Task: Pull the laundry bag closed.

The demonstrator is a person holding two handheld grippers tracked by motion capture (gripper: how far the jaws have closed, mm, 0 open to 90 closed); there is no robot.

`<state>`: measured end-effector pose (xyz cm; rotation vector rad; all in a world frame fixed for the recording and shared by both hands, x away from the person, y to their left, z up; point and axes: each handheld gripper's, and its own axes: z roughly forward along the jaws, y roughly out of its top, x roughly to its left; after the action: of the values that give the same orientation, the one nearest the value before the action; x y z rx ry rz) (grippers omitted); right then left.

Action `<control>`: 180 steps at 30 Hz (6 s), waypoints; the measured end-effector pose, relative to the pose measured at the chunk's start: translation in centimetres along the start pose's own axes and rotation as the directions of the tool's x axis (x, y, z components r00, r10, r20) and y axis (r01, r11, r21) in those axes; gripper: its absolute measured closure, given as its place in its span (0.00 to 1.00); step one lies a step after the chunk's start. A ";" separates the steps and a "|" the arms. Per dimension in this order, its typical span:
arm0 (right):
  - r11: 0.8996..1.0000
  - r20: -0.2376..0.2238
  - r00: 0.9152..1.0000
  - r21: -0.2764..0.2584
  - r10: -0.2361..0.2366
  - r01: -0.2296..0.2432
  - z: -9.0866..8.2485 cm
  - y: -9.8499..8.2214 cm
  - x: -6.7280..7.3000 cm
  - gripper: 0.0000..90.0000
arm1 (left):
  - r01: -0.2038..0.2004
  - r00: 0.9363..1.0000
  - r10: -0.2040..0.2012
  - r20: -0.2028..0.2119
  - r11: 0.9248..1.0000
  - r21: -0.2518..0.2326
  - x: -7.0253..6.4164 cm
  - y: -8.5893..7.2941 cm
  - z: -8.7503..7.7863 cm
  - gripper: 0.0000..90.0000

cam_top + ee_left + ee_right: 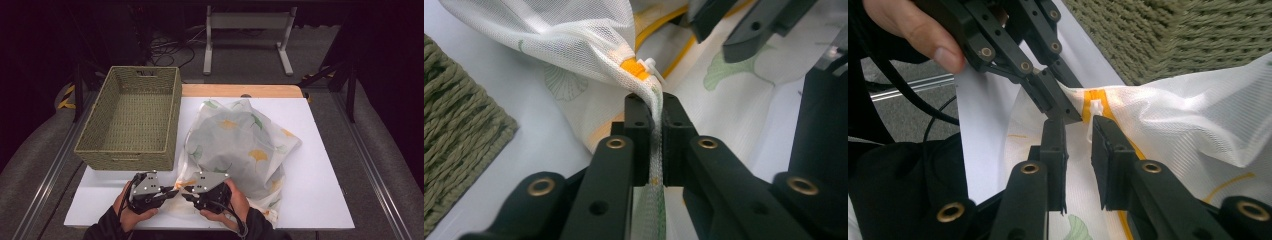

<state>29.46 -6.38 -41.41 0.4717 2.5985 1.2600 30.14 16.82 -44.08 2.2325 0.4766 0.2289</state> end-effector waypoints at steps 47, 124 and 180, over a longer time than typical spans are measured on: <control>1.000 -0.059 0.998 0.026 0.016 -0.015 3.0 0.0 -0.9 0.82 | 0.001 0.999 -0.001 0.032 1.000 -0.008 -0.2 -1.1 -1.1 0.97; 0.962 0.067 0.997 0.274 -0.027 0.008 -4.8 -6.1 -2.3 0.94 | 0.221 0.950 -0.251 -0.185 0.961 -0.166 3.2 -5.1 -6.4 0.98; 0.994 0.189 0.980 0.072 0.062 -0.077 -13.3 -10.7 -2.4 0.74 | 0.189 0.938 -0.248 -0.243 0.952 -0.242 2.8 -7.8 -9.7 0.19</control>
<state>25.28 -23.15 -41.60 0.6671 2.4997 1.0786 27.56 29.32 -43.79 1.9244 0.8062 0.4500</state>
